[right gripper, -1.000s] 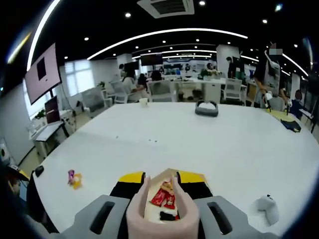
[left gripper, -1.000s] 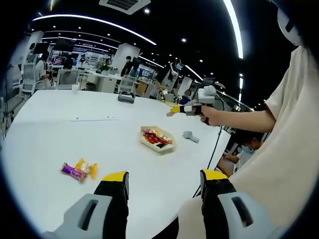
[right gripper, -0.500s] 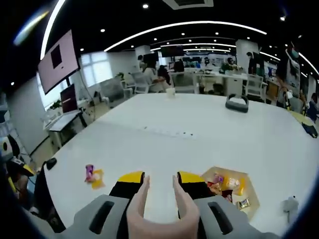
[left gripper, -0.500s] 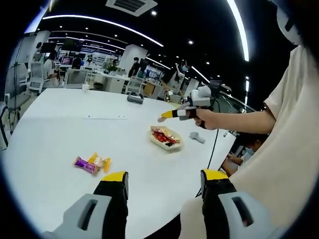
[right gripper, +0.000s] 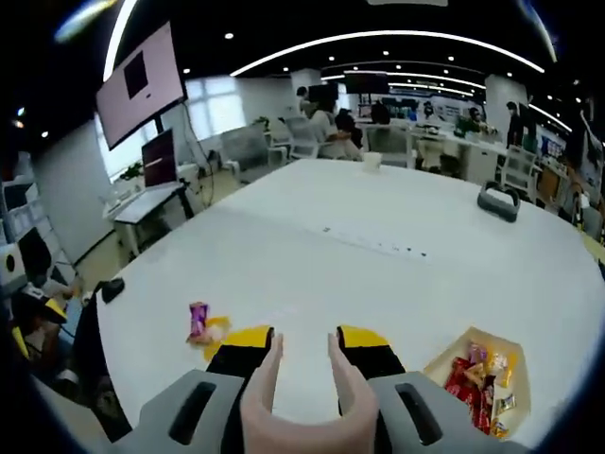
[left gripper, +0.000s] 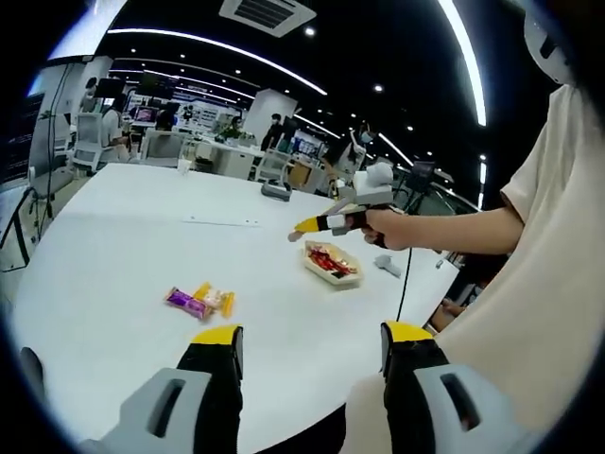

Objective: Place the target food into the container with the food tongs after gripping and lifting it, then release it inside without dropping or visibly crushing the food.

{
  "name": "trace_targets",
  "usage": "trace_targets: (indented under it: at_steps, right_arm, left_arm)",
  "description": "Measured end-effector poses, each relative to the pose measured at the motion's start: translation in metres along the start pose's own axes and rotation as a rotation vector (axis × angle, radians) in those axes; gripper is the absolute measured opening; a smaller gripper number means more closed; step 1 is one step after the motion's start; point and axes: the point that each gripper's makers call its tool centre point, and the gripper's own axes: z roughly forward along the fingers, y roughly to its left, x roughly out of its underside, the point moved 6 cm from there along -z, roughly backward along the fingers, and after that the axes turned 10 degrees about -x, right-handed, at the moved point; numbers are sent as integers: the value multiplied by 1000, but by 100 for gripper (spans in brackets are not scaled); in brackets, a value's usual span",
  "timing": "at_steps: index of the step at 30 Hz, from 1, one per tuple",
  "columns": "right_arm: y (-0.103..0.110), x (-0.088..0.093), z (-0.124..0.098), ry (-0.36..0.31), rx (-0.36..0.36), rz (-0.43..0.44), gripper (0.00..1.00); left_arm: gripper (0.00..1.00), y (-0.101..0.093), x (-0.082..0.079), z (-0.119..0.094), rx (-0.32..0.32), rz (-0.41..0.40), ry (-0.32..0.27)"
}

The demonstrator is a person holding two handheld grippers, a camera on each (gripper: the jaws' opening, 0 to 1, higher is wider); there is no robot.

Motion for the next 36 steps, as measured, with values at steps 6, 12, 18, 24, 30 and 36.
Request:
trace_targets:
  at_steps: [6,12,18,24,30,36]
  right_arm:
    - [17,6,29,48,-64,-42,26]
    - [39,8,52,79,-112,-63,26]
    - [57,11,79,111,-165,-82,26]
    - [75,15,97,163,-201,-160,26]
    - [90,19,113,197,-237,-198,26]
    - [94,21,127,218,-248,-226,26]
  left_arm:
    - [58,10,5,-8,-29,-20,-2]
    - [59,21,8,-19,-64,-43,-5]
    - [59,30,12,-27,-90,-66,-2]
    - [58,41,14,-31,-115,-82,-1]
    - [58,45,14,-33,-134,-98,-11]
    - [58,50,16,-37,-155,-115,-14]
